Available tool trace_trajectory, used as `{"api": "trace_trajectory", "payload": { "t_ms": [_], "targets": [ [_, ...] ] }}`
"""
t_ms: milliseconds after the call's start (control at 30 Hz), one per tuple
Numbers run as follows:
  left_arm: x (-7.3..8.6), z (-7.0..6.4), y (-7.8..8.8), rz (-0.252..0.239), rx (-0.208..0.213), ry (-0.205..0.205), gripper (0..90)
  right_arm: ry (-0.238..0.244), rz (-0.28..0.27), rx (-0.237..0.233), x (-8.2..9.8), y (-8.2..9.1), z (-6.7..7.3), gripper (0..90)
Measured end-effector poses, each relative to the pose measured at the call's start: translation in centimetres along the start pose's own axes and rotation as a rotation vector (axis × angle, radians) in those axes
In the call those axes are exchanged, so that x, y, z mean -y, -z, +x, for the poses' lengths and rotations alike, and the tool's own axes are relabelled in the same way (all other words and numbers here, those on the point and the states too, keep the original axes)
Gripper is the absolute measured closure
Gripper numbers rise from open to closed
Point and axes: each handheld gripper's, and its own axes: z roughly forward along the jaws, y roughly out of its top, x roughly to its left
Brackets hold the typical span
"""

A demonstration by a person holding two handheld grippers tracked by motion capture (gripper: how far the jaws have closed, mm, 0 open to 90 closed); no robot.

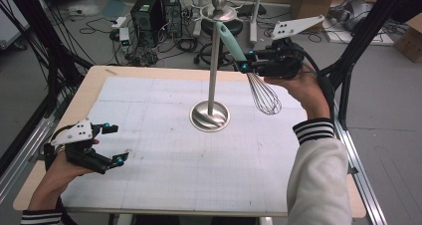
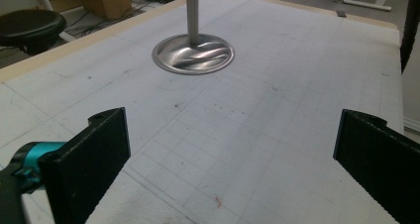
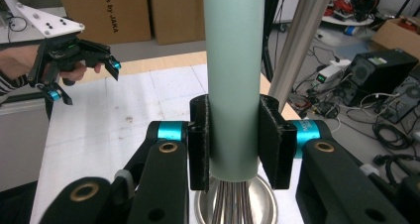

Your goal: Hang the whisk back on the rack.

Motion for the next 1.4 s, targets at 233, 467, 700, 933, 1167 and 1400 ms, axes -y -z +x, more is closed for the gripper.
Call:
{"api": "trace_trajectory", "payload": {
  "t_ms": [233,467,700,933,1167,1400],
  "targets": [
    [0.0,-0.1,0.0,0.0,-0.001,0.003,1.7,-0.011,-0.013,0.009,0.5,-0.3,-0.3,69.3],
    [0.0,-0.1,0.0,0.0,-0.001,0.003,1.7,-0.038,-0.013,0.016,1.1,-0.6,-0.5,69.3],
    [0.0,-0.1,0.0,-0.001,0.001,0.002,1.7,-0.036,-0.014,0.021,1.0,-1.4,-0.7,69.3],
    [0.0,-0.1,0.0,-0.006,0.003,0.004,1.7,-0.029,-0.013,0.032,0.9,-2.6,-0.9,69.2],
    [0.0,0.0,0.2,-0.011,0.001,0.006,1.7,-0.017,-0.002,0.045,0.7,-3.3,-0.9,69.1],
    [0.1,0.0,0.4,-0.011,-0.004,0.008,1.7,-0.014,0.016,0.047,0.6,-3.4,-0.6,67.3]
  ]
}}
